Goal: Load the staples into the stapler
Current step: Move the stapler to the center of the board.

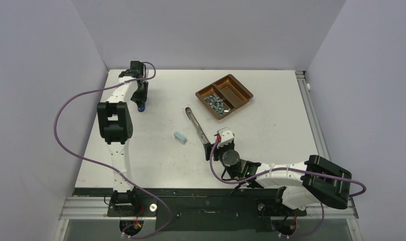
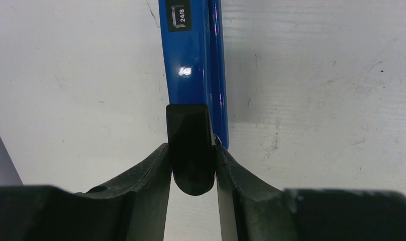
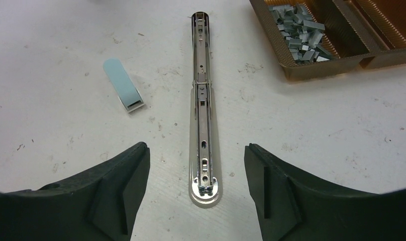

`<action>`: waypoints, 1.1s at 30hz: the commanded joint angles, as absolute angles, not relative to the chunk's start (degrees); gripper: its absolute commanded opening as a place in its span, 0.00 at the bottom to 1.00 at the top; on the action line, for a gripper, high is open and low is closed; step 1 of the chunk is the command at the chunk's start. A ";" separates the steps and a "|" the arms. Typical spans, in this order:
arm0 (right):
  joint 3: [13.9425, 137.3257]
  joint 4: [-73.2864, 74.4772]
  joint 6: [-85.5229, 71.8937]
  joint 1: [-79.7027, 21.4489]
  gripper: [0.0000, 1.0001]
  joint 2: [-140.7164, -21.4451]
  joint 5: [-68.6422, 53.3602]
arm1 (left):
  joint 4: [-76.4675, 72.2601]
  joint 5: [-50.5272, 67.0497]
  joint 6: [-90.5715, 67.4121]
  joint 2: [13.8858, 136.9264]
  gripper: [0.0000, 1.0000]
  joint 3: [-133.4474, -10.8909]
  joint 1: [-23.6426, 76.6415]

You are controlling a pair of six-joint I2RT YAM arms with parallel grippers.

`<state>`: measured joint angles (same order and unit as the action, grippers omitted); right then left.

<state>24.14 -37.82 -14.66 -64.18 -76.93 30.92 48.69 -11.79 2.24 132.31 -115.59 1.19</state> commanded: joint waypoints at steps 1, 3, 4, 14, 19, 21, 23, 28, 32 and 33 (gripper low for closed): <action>24.52 -38.24 -15.69 -64.34 0.67 -75.12 31.94 | 45.58 -11.05 1.41 128.86 0.18 -112.97 0.86; 24.52 -38.10 -15.73 -64.24 0.66 -75.00 31.69 | 46.28 -9.79 1.29 127.97 0.13 -111.80 1.00; 24.51 -37.98 -15.67 -64.13 0.66 -75.09 31.53 | 47.09 -8.91 0.86 126.91 0.11 -111.08 1.09; 24.06 -42.60 -15.43 -61.81 0.64 -79.62 25.83 | 40.22 -1.74 -3.86 100.45 0.07 -74.58 8.91; 24.08 -46.12 -14.22 -60.55 0.64 -83.08 22.90 | 37.98 1.93 -9.58 89.39 0.11 -60.41 14.87; 24.45 -46.98 -14.14 -60.24 0.64 -84.25 21.92 | 34.99 2.32 -10.96 84.26 0.16 -56.59 15.39; 25.00 -47.64 -14.23 -60.09 0.65 -85.30 21.09 | 34.90 4.16 -12.10 82.45 0.24 -55.33 14.98; 27.31 -48.76 -13.89 -60.26 0.69 -88.56 19.05 | 34.02 11.18 -13.39 82.03 0.50 -55.24 15.07; 30.83 -48.70 -12.48 -61.67 0.75 -91.41 17.50 | 35.73 15.56 -11.73 81.50 0.69 -59.24 14.43; 31.64 -48.62 -12.14 -62.22 0.76 -92.11 17.44 | 36.24 16.90 -10.90 81.02 0.81 -60.69 13.79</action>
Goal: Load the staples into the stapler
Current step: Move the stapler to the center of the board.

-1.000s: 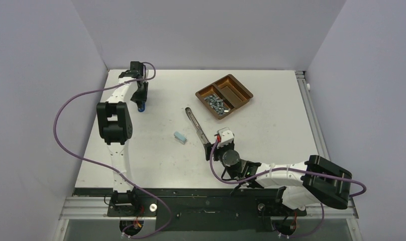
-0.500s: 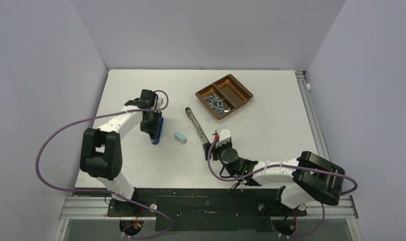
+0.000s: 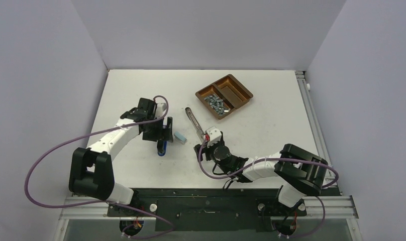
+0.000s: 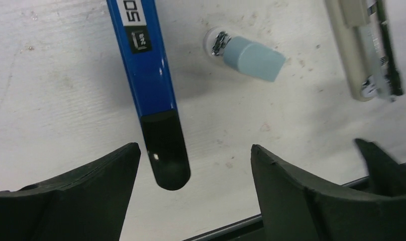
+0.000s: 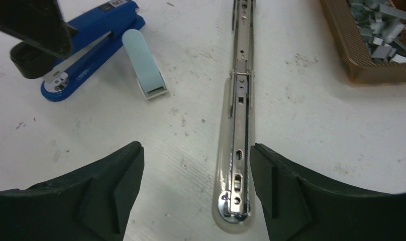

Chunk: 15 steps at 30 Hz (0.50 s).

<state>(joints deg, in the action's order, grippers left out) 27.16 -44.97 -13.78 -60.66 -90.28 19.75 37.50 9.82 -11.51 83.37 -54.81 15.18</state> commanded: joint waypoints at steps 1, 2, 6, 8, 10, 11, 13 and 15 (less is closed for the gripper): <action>32.59 -48.65 -11.87 -62.56 0.78 -92.87 17.21 | 37.61 17.58 -10.56 80.48 0.96 -62.45 12.74; 33.69 -48.71 -11.49 -62.98 0.80 -93.54 16.68 | 37.97 19.15 -9.93 79.83 0.97 -64.16 11.17; 39.78 -48.10 -9.68 -65.40 0.88 -98.35 14.55 | 41.59 22.09 -8.49 77.49 0.96 -71.97 2.01; 44.83 -46.87 -9.32 -66.52 0.90 -102.29 13.43 | 41.71 22.28 -7.83 76.18 0.96 -74.99 -2.60; 49.75 -45.23 -10.18 -67.25 0.91 -105.86 13.08 | 41.32 21.82 -6.85 75.17 0.96 -77.31 -5.70; 51.82 -44.63 -10.57 -67.36 0.91 -107.62 12.68 | 41.45 20.81 -6.78 74.76 0.96 -78.22 -7.00; 55.81 -43.78 -11.18 -67.46 0.91 -110.95 12.69 | 41.78 18.48 -6.30 74.78 0.96 -79.92 -8.88; 59.83 -41.92 -11.36 -67.54 0.91 -114.41 12.98 | 42.36 18.05 -4.69 75.57 0.96 -81.07 -10.44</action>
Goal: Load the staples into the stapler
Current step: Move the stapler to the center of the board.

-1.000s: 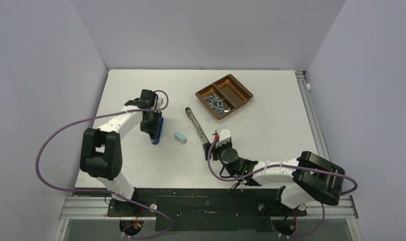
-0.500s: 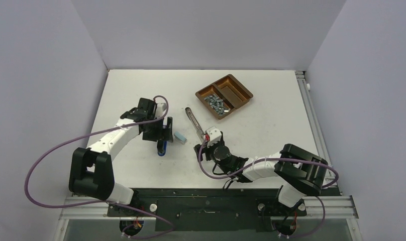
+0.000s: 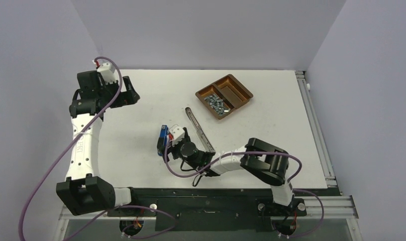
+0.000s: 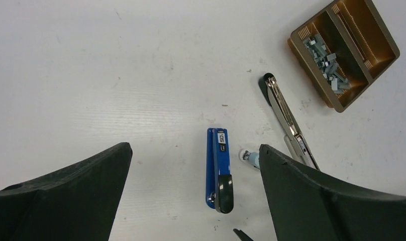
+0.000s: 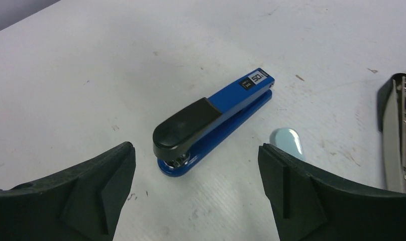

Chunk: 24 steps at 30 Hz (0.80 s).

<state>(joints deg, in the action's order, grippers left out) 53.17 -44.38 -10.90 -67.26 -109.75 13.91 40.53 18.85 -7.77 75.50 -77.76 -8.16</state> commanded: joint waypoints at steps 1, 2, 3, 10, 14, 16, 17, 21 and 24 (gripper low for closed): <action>62.07 -40.31 -11.35 -67.58 0.91 -116.05 13.05 | 42.96 18.63 -4.01 76.39 0.96 -82.22 -11.31; 64.14 -38.83 -11.19 -67.59 0.90 -117.46 12.93 | 43.92 19.60 -3.52 77.39 0.96 -83.24 -12.18; 65.75 -37.88 -11.17 -67.55 0.89 -118.70 12.83 | 45.38 21.15 -3.03 78.46 0.96 -84.50 -13.17; 74.81 -31.78 -11.16 -67.46 0.81 -125.70 13.89 | 47.17 26.02 -2.10 79.84 0.96 -84.96 -14.86; 75.50 -31.44 -10.23 -67.42 0.65 -126.65 14.69 | 46.53 29.10 -0.20 78.61 0.96 -82.90 -14.85; 74.22 -31.91 -9.60 -67.48 0.55 -125.78 15.35 | 47.81 30.78 3.18 79.40 0.96 -83.03 -14.83; 73.22 -32.27 -8.81 -67.43 0.50 -125.12 15.59 | 48.60 32.04 4.47 79.90 0.96 -83.13 -14.82; 67.54 -34.72 -6.25 -67.43 0.32 -120.95 15.90 | 52.58 35.11 9.62 82.39 0.96 -83.34 -14.49; 61.59 -37.27 -4.79 -67.43 0.26 -116.62 14.23 | 55.71 37.09 13.89 83.43 0.96 -82.85 -13.85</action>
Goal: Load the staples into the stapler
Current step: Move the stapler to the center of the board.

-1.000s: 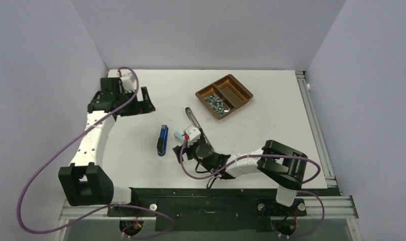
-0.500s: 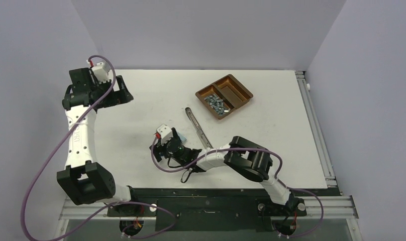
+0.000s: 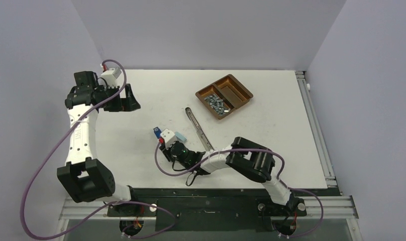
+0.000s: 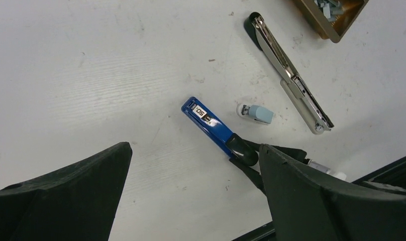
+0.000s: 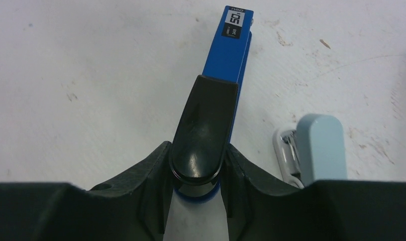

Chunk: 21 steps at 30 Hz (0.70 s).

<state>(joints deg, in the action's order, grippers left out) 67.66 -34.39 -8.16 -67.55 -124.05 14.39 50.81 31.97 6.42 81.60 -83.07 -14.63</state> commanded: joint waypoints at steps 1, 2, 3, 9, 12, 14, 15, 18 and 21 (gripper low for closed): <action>58.36 -38.28 -4.61 -67.42 0.26 -115.04 13.17 | 56.54 37.36 15.26 83.55 0.96 -82.59 -13.23; 56.93 -39.31 -4.50 -67.41 0.25 -113.48 12.33 | 57.54 37.75 16.87 83.51 0.96 -82.33 -12.77; 54.12 -39.93 -4.41 -67.27 0.24 -112.02 11.27 | 58.73 38.64 19.49 83.42 0.96 -82.15 -12.20; 44.48 -42.61 -4.31 -66.62 0.43 -105.44 2.98 | 69.28 43.10 43.35 80.35 0.97 -78.05 -4.94; 40.83 -43.58 -5.20 -66.68 0.63 -102.93 1.37 | 70.78 41.75 54.17 77.46 0.97 -74.20 -0.66; 37.16 -46.10 -6.72 -66.65 0.71 -99.71 2.45 | 70.67 40.40 58.77 75.60 0.97 -72.47 3.17; 35.52 -46.94 -7.33 -66.58 0.73 -98.60 3.11 | 70.50 39.96 60.81 74.96 0.97 -71.85 5.04; 31.76 -48.06 -8.92 -66.01 0.73 -94.48 3.91 | 68.26 36.76 65.65 73.93 0.97 -69.30 12.38; 27.31 -50.96 -10.65 -64.86 0.66 -90.77 2.91 | 64.76 33.20 70.59 74.18 0.89 -66.72 19.29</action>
<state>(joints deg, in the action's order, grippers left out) 30.94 -43.44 -7.40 -66.30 -96.16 3.99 68.01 36.80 58.76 74.91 -69.04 12.75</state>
